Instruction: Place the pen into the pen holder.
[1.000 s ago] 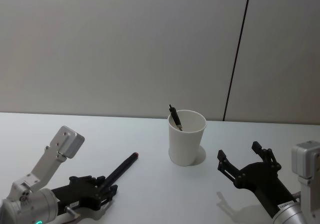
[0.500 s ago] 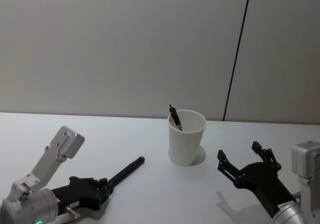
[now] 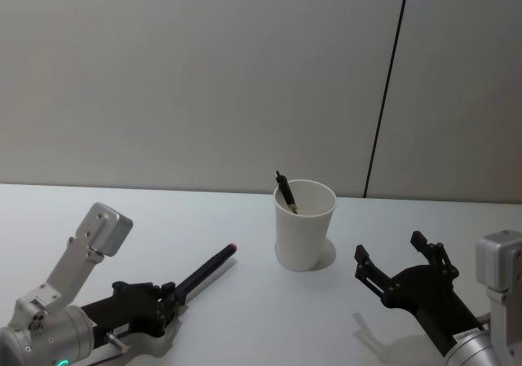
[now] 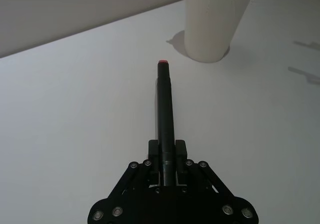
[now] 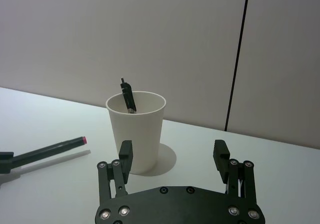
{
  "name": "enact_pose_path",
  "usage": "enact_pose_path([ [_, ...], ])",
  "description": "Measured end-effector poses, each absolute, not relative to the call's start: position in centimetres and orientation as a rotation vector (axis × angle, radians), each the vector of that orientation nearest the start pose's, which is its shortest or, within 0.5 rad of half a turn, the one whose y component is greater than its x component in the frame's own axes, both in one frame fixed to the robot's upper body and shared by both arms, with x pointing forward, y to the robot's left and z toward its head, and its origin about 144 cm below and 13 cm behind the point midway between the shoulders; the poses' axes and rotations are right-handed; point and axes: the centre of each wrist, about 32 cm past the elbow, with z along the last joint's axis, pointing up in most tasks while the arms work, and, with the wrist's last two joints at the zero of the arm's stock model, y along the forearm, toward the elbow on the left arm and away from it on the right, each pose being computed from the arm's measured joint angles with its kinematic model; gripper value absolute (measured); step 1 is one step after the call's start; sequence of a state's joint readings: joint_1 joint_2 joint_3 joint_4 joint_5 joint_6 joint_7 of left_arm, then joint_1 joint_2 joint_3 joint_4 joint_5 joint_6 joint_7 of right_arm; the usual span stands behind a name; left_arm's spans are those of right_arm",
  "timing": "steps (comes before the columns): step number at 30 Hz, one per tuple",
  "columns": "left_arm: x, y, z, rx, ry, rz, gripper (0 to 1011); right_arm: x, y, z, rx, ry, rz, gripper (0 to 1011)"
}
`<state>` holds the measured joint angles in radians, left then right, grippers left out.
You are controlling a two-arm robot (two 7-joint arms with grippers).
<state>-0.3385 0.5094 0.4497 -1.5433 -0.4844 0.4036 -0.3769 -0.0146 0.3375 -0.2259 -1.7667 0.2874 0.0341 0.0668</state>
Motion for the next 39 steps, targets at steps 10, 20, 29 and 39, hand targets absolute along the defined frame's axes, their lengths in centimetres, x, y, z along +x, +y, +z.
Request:
enact_pose_path([
  [10, 51.7, 25.5, 121.6, 0.225, 0.089, 0.853, 191, 44.3, -23.7, 118.9, 0.026, -0.075, -1.229, 1001],
  [20, 51.1, 25.7, 121.8, 0.096, -0.022, 0.848, 191, 44.3, -23.7, 118.9, 0.026, -0.075, -1.229, 1001],
  [29, 51.0, 25.6, 122.3, -0.023, -0.127, 0.8, 191, 44.3, -23.7, 118.9, 0.026, -0.075, -1.229, 1001],
  [39, 51.5, 25.0, 122.9, -0.156, -0.221, 0.69, 191, 44.3, -23.7, 118.9, 0.026, -0.075, -1.229, 1001],
])
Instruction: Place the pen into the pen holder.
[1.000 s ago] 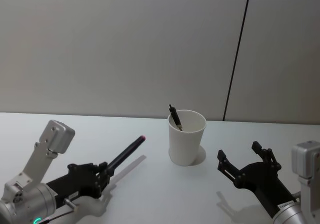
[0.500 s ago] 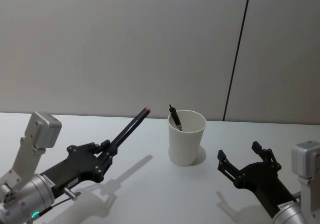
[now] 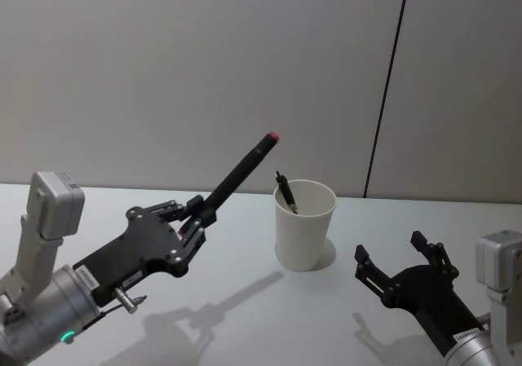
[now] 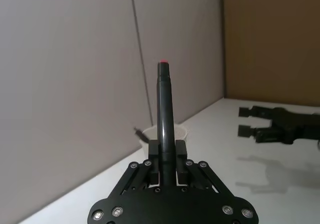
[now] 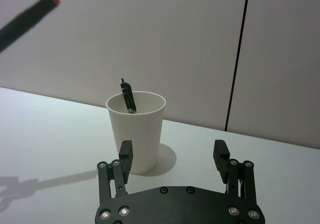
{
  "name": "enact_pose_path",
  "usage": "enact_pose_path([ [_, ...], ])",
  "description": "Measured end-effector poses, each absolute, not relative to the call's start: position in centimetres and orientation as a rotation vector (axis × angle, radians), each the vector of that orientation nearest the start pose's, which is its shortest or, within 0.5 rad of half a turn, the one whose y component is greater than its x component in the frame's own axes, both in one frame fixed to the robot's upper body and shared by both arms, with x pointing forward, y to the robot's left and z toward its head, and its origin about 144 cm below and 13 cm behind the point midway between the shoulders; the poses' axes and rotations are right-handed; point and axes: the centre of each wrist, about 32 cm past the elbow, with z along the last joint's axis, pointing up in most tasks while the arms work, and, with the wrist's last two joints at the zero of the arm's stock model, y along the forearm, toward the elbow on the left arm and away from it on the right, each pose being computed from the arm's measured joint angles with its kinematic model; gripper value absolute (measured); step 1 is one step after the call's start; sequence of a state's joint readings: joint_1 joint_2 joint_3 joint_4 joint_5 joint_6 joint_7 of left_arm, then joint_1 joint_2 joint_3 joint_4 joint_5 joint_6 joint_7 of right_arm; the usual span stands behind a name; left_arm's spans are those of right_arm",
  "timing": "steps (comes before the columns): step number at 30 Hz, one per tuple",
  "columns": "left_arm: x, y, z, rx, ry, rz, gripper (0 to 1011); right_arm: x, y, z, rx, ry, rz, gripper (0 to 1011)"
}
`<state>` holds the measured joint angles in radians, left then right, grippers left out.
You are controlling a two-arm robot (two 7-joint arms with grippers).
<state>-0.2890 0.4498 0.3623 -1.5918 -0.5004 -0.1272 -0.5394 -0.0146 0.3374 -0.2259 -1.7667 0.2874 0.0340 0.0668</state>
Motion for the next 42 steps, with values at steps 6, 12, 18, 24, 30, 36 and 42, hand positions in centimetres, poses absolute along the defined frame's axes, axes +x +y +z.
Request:
enact_pose_path([
  [6, 52.1, 24.3, 123.2, -0.222, -0.251, 0.608, 191, 44.3, -23.7, 118.9, 0.026, -0.075, -1.229, 1001],
  [12, 52.8, 23.5, 123.2, -0.271, -0.263, 0.532, 191, 44.3, -23.7, 118.9, 0.026, -0.075, -1.229, 1001],
  [18, 53.7, 22.5, 123.2, -0.321, -0.263, 0.441, 191, 44.3, -23.7, 118.9, 0.026, -0.075, -1.23, 1001],
  [24, 54.7, 21.3, 122.9, -0.365, -0.249, 0.351, 191, 44.3, -23.7, 118.9, 0.026, -0.075, -1.229, 1001],
  [30, 55.8, 20.1, 122.4, -0.405, -0.216, 0.26, 191, 44.3, -23.7, 118.9, 0.026, -0.075, -1.23, 1001],
  [36, 56.9, 18.8, 121.9, -0.433, -0.177, 0.182, 191, 44.3, -23.7, 118.9, 0.026, -0.075, -1.229, 1001],
  [42, 57.4, 18.1, 121.6, -0.441, -0.155, 0.148, 191, 44.3, -23.7, 118.9, 0.026, -0.075, -1.229, 1001],
])
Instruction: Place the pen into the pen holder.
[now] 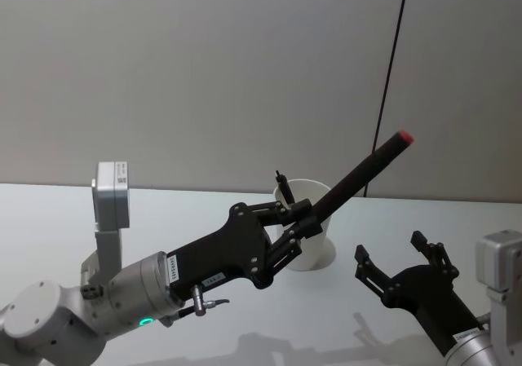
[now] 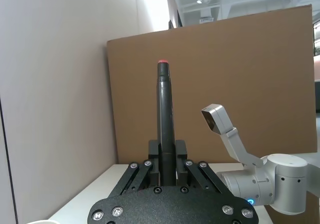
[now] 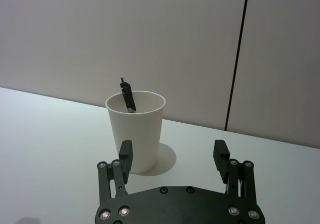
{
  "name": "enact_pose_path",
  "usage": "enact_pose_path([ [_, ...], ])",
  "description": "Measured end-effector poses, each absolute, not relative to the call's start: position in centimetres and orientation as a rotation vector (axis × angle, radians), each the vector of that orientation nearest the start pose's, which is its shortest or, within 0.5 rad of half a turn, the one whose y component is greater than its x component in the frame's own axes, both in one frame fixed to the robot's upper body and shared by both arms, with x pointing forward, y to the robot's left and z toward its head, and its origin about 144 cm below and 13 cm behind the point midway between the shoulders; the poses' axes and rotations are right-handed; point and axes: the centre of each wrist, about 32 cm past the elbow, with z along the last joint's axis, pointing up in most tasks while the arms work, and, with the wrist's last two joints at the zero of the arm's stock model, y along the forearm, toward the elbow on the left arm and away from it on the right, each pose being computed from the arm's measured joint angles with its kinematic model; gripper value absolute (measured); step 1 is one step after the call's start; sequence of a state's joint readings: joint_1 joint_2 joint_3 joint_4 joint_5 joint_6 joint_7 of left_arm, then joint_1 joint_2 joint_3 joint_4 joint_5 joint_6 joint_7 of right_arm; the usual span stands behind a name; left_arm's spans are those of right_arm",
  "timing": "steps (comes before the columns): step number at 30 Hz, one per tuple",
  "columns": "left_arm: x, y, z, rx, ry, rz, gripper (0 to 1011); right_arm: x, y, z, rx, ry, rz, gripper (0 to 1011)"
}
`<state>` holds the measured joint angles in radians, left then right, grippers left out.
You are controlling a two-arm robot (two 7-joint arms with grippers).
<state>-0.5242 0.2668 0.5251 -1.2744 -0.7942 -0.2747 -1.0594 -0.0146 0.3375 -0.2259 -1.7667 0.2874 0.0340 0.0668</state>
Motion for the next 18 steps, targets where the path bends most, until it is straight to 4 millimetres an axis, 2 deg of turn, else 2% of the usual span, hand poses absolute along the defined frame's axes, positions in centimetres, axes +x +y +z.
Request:
enact_pose_path([
  [18, 56.8, 19.1, 121.5, -0.322, -0.163, 0.241, 191, 44.3, -23.7, 118.9, 0.026, -0.075, -1.23, 1001],
])
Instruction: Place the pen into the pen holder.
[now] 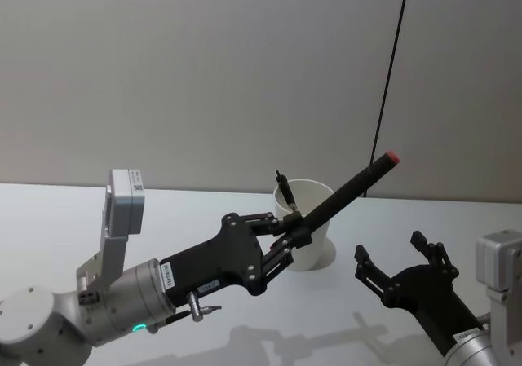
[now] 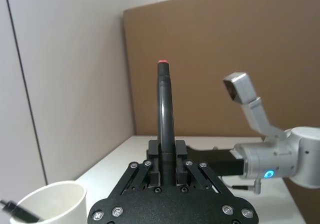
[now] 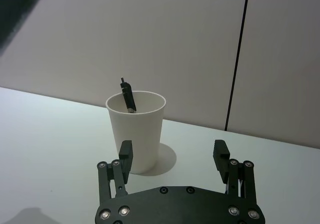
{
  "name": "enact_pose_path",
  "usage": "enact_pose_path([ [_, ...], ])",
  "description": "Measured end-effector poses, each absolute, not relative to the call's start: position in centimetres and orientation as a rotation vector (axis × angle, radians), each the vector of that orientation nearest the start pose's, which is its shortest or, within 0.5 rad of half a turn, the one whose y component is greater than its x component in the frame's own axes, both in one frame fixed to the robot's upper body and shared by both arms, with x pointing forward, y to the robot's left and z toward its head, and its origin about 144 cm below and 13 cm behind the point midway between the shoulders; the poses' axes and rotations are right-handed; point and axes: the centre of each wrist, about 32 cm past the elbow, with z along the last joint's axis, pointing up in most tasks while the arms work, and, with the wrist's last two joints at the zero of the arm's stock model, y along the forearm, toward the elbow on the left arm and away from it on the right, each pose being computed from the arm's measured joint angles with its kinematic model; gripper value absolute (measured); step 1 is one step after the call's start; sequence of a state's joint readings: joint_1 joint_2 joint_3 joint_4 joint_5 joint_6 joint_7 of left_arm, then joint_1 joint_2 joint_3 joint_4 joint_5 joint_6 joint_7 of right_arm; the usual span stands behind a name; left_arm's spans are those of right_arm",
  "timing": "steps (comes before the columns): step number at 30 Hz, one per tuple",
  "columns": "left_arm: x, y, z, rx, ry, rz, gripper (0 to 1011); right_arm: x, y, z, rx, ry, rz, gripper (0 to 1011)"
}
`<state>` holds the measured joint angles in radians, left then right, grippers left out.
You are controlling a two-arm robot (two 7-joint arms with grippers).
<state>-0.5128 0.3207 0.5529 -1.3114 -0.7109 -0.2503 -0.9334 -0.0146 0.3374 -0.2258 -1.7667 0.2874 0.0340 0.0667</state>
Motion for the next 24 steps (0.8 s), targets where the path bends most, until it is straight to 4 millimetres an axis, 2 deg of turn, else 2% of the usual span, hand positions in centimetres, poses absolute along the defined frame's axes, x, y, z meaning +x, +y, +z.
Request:
enact_pose_path([
  [24, 56.23, 19.76, 121.13, -0.25, -0.151, 0.302, 191, 44.36, -23.9, 118.91, 0.027, -0.076, -1.224, 1001],
])
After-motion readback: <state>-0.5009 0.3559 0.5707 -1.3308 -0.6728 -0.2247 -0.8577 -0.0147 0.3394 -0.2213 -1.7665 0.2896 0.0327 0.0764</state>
